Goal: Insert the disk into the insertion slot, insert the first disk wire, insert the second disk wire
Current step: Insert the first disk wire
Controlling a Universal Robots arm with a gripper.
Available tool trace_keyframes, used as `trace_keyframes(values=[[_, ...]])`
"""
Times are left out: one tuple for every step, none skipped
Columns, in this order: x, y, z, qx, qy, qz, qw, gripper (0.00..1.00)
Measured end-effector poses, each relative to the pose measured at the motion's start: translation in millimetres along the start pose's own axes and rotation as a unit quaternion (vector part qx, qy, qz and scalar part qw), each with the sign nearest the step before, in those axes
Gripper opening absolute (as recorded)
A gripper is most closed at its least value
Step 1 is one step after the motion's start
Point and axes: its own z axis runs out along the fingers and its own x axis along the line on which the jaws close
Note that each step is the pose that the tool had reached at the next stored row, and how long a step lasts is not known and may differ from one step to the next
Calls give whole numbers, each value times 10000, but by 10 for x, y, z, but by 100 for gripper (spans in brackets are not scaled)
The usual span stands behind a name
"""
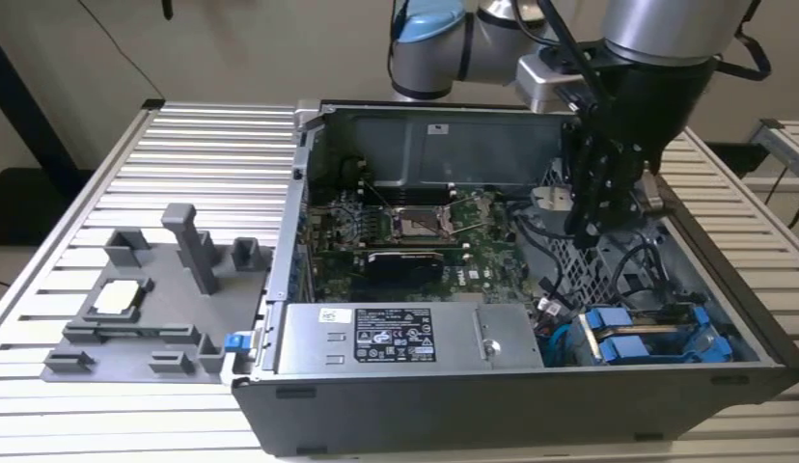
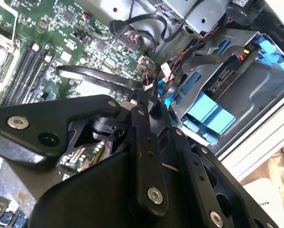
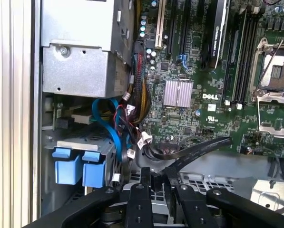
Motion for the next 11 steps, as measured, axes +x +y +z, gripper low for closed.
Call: trace_keyframes(values=[[0, 9, -1, 13, 3, 1, 10000, 27], [0, 14, -5, 22, 8, 1, 10000, 27], [-1, 18, -7, 30, 15, 0, 10000, 27], [-2, 22, -8, 36, 22, 0, 10000, 27], [-2, 25, -9, 43, 32, 0, 10000, 27], [-3, 28, -11, 50, 51, -2, 10000, 27], [-3, 30, -14, 58, 73, -3, 10000, 27], [-3, 31, -18, 63, 96, -5, 9999, 27], [-3, 34, -19, 76, 112, -5, 9999, 27], [-4, 39, -19, 90, 126, -6, 9999, 27], [-6, 47, -20, 109, 147, -6, 9998, 27]])
